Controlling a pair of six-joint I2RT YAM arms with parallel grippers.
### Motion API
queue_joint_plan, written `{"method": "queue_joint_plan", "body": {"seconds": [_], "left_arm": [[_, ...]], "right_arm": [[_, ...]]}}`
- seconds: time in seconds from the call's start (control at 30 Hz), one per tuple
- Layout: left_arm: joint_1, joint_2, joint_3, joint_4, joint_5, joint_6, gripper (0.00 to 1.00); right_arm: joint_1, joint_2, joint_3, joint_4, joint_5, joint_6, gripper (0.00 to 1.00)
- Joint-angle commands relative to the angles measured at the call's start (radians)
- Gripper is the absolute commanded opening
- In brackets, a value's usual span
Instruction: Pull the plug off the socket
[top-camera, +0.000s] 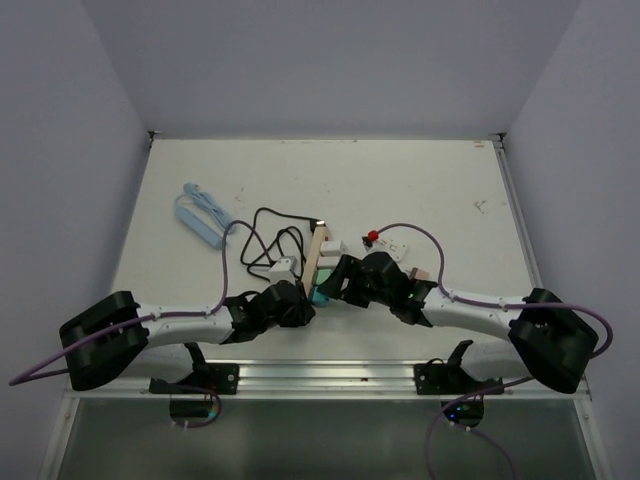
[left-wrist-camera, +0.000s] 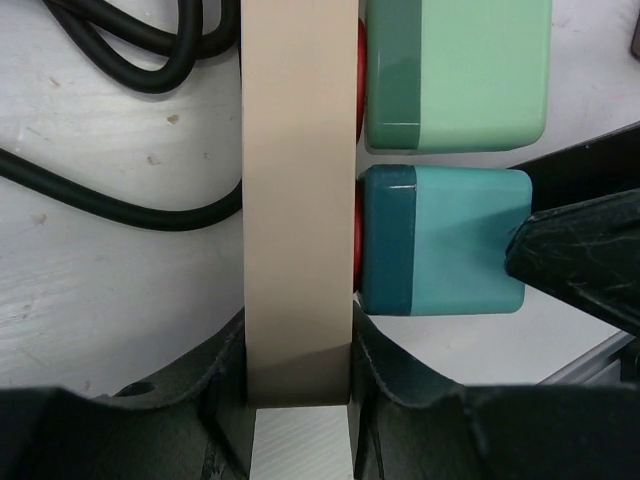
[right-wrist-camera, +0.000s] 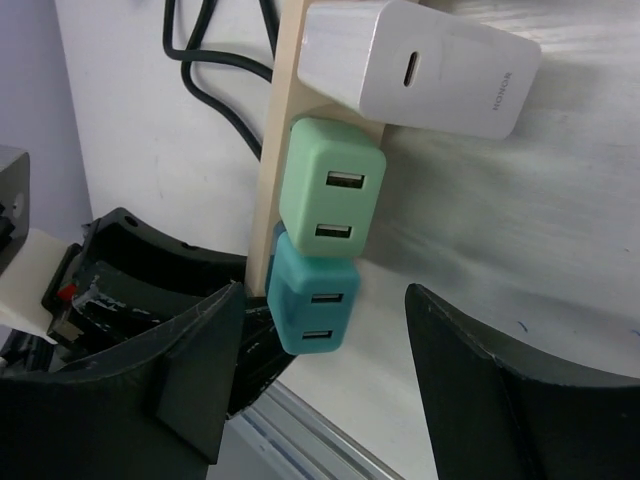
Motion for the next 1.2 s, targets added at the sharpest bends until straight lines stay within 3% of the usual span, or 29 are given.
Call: {"method": "queue_joint_plan", "body": {"seconds": [0.0, 0.37, 0.63, 1.0, 1.17], "left_arm": [[0.027, -0.037, -0.029, 0.072, -0.052, -0.044, 0.00], [0.050, -0.040, -0.070, 0.138, -0.051, -0.030, 0.00], [0.059, -0.041, -0.087, 0.164, -0.048, -0.026, 0.00], [0.076, -0.041, -0.116, 0.127, -0.064, -0.076, 0.00], [0.093, -0.041, -0.124, 0.078, -0.077, -0.118, 0.00]], "right_arm": [[-0.002, 0.043, 0.064, 0.117, -0.051, 0.036, 0.68], [0.002, 0.171, 0.120, 0.152, -0.153, 0.042, 0.64], [0.005, 0.233, 0.112, 0.217, -0.198, 0.050, 0.45], [0.002, 0.166, 0.114, 0.160, -0.192, 0.043, 0.01], [-0.007, 0.115, 0.101, 0.140, -0.186, 0.033, 0.00]]}}
